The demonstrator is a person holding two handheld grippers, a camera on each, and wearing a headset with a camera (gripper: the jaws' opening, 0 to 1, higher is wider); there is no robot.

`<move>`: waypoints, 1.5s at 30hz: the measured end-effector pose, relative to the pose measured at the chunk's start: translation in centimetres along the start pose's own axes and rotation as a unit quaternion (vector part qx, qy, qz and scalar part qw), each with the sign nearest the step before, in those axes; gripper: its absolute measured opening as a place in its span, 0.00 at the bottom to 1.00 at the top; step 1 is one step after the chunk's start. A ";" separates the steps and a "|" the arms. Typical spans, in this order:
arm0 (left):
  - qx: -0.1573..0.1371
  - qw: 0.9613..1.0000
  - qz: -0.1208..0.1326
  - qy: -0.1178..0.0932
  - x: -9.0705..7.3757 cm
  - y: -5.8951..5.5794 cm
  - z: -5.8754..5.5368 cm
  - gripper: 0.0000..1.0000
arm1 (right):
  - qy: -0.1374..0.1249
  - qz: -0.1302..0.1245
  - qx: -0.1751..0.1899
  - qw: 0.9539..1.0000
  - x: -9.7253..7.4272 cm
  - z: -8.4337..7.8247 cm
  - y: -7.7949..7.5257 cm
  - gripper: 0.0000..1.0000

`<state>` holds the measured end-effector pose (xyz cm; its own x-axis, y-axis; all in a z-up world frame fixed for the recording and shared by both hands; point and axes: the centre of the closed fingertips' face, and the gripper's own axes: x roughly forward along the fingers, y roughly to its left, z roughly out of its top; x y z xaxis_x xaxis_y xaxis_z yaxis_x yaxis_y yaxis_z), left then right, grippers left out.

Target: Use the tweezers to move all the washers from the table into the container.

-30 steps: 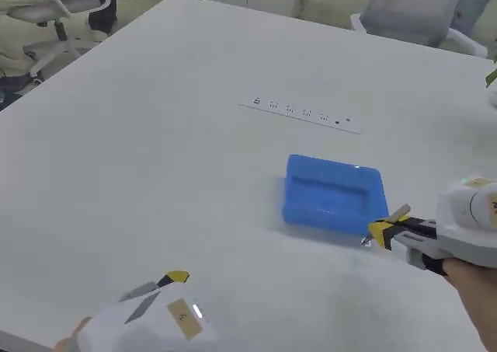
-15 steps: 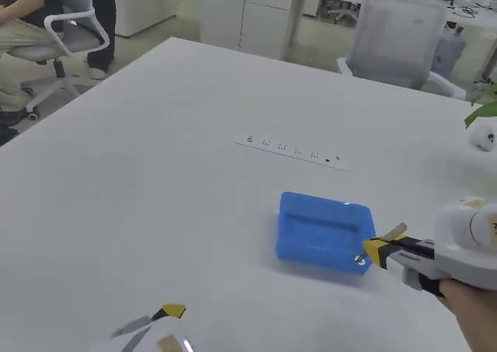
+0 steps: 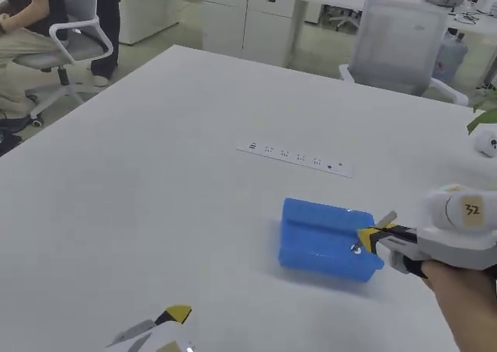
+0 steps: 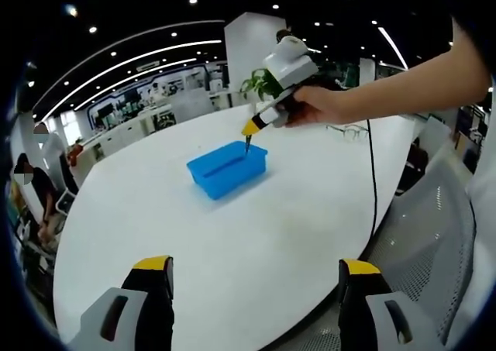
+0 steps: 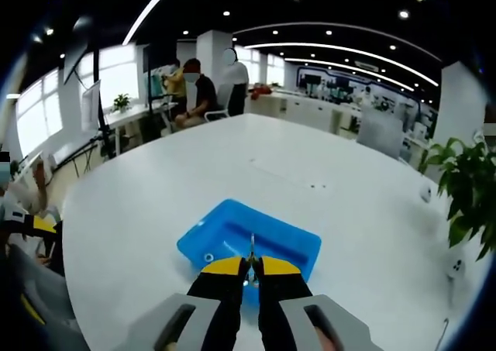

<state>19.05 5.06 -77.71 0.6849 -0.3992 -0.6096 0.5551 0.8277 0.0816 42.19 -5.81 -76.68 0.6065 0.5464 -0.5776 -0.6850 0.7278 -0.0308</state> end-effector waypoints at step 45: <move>-0.006 1.000 0.000 -0.023 -0.2 1.0 3.5 0.80 | 0.021 -0.005 0.072 0.997 2.0 -0.7 -2.2 0.03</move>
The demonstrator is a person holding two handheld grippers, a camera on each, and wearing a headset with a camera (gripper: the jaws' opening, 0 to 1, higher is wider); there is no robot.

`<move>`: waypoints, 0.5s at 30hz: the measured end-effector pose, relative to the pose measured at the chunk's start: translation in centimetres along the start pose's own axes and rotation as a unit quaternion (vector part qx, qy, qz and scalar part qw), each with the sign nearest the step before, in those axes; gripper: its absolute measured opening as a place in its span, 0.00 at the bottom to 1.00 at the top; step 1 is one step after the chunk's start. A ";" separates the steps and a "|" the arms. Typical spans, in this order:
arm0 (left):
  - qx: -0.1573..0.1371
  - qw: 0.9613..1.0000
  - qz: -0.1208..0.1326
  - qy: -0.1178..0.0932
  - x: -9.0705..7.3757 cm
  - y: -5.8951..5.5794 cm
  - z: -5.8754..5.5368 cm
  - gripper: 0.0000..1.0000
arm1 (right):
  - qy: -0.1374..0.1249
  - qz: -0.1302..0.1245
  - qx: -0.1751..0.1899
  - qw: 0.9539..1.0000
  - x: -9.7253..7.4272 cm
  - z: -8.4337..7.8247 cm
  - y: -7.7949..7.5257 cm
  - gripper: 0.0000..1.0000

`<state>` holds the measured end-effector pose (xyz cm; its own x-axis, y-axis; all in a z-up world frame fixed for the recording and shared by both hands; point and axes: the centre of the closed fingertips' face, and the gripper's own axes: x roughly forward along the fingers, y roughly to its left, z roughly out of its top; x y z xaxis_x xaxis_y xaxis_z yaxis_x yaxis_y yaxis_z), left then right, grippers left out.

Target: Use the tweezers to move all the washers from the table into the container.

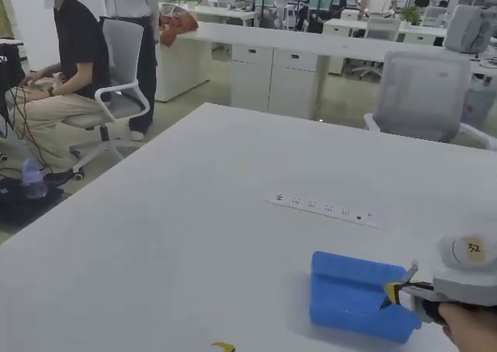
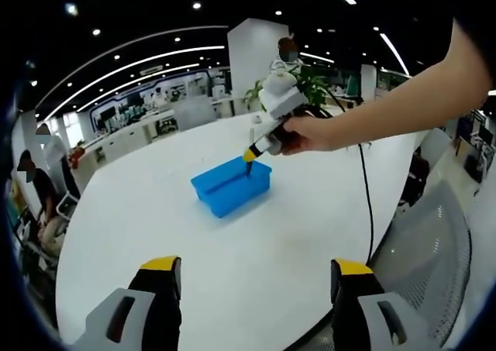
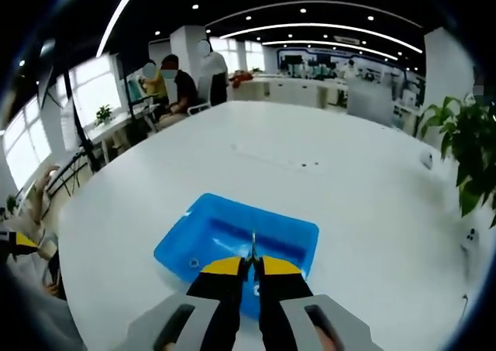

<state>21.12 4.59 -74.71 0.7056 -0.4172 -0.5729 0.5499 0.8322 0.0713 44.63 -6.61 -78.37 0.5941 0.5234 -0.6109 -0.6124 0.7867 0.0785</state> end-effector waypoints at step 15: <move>-0.018 0.996 -0.070 -0.053 0.7 1.1 8.3 0.63 | -0.091 0.127 -0.060 0.986 -8.7 4.7 9.7 0.03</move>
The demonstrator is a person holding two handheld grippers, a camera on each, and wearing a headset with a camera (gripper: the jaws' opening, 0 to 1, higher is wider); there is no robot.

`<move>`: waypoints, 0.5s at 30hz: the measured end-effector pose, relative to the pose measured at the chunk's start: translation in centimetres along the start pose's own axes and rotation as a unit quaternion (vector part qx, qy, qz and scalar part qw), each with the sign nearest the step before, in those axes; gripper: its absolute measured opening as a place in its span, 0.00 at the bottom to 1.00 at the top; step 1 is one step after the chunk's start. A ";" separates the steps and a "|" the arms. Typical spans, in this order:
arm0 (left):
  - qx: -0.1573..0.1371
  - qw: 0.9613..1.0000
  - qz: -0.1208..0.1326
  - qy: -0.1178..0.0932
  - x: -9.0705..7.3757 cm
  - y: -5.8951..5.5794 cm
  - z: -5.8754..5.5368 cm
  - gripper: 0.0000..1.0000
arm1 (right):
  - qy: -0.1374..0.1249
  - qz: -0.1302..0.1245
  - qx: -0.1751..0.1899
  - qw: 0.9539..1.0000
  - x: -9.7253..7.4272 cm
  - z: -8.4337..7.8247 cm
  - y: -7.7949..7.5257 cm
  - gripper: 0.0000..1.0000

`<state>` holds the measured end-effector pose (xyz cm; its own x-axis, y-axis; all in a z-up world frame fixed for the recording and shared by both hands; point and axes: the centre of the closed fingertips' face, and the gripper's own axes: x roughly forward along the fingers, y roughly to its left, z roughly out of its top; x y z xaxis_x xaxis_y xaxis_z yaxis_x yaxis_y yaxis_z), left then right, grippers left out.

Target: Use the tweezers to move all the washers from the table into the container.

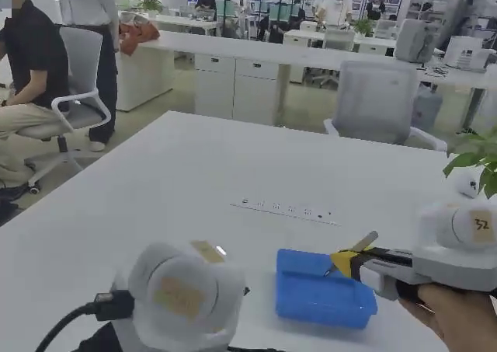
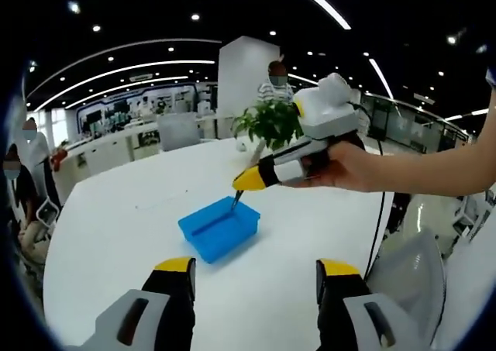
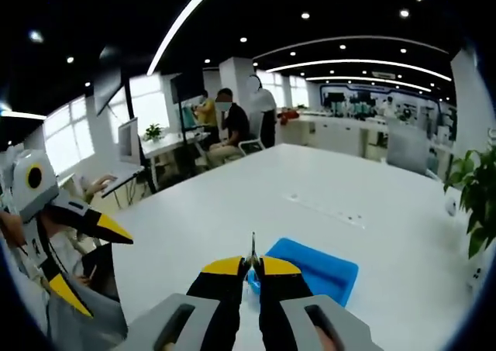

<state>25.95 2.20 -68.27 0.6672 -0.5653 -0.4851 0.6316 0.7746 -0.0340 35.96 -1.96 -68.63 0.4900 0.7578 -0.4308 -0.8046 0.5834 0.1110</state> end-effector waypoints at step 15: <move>0.006 0.990 -0.140 -0.001 1.4 -2.3 3.8 0.34 | 0.063 0.112 -0.069 0.989 -2.7 -3.8 5.9 0.03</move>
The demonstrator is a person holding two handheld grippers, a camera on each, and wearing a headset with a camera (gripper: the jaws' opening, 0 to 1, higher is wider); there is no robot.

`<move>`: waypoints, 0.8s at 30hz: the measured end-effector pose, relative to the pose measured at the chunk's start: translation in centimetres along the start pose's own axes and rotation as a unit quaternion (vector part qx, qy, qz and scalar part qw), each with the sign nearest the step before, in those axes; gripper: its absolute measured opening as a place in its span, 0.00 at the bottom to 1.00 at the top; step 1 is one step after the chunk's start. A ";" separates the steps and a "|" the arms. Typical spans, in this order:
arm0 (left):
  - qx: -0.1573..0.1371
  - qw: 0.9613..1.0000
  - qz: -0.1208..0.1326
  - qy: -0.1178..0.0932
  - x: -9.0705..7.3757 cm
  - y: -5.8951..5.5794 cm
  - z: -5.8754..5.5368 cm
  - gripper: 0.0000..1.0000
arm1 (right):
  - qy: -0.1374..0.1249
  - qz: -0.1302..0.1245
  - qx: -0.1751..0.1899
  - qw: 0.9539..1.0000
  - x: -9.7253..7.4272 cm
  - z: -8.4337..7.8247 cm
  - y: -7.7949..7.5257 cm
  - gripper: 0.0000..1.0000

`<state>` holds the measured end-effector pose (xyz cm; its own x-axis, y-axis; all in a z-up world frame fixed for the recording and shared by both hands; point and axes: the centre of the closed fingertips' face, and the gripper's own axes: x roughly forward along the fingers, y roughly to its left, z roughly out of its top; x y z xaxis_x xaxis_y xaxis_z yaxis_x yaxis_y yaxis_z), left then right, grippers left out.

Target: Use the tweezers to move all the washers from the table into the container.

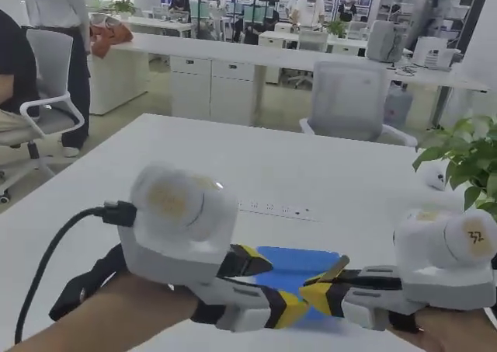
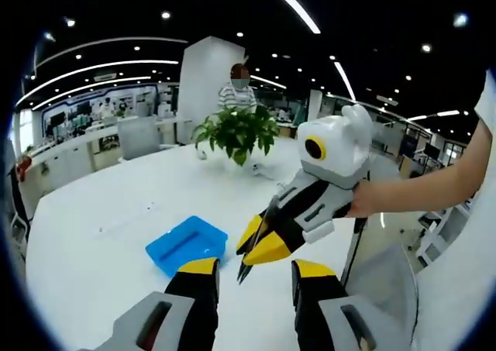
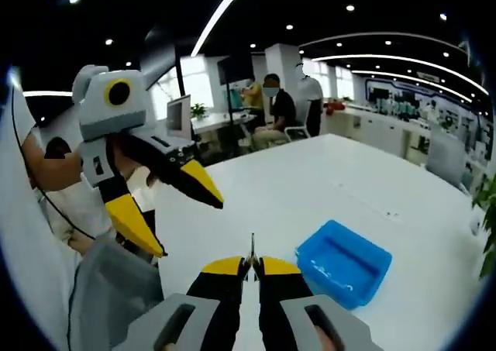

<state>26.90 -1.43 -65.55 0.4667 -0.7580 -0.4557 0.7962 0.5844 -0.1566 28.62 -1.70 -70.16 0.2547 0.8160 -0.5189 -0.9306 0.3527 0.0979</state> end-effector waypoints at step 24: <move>0.076 0.981 -0.158 0.077 2.3 -3.8 -1.9 0.06 | 0.088 0.106 -0.052 0.989 0.4 -3.6 5.1 0.03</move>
<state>24.24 -4.82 -67.73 0.1320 -0.8351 -0.5340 0.9458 0.2674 -0.1844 23.06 -1.22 -72.96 0.0104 0.7705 -0.6373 -0.9825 0.1265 0.1369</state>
